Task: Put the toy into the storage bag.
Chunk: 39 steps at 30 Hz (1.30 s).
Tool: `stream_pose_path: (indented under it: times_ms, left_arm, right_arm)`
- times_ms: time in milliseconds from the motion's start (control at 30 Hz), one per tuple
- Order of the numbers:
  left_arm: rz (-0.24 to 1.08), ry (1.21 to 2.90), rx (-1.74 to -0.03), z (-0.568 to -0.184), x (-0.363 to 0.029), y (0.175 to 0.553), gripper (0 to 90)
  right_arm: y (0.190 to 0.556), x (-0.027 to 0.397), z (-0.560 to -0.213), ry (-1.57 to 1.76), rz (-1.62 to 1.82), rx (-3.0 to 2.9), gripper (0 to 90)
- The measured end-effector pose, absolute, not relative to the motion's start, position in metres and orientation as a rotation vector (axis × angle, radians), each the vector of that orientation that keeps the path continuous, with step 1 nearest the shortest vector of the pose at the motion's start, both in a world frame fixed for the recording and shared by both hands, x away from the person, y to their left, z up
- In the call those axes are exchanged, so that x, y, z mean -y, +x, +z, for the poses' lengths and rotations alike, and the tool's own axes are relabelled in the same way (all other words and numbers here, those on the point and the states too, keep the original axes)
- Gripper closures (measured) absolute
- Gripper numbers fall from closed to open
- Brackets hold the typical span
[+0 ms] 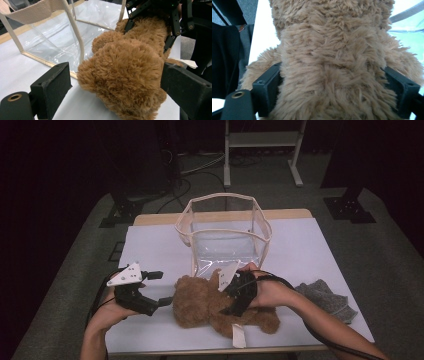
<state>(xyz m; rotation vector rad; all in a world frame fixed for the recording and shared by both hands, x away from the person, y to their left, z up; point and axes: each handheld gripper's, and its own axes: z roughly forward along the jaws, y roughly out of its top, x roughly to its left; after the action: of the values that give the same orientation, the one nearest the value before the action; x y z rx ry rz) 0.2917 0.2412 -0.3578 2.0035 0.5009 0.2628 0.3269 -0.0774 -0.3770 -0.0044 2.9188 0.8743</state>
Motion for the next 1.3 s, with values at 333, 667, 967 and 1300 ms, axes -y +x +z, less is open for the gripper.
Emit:
stream_pose_path:
  times_ms: [333, 667, 967, 1300]
  left_arm:
    - [0.259, 2.009, -0.502, -0.36, -0.241, 0.293, 8.6]
    - [0.255, 2.007, -0.508, -0.361, -0.243, 0.293, 8.6]
    - [0.265, 1.996, -0.525, -0.362, -0.249, 0.294, 8.6]
    - [0.268, 1.994, -0.536, -0.363, -0.253, 0.294, 8.6]
  right_arm:
    - [0.328, 0.08, -0.38, 0.012, 0.899, -2.923, 25.8]
    - [0.33, 0.081, -0.378, 0.014, 0.872, -2.939, 40.8]
    - [0.331, 0.085, -0.371, 0.03, 0.898, -2.936, 51.8]
    - [0.33, 0.089, -0.36, 0.038, 0.901, -2.931, 58.0]
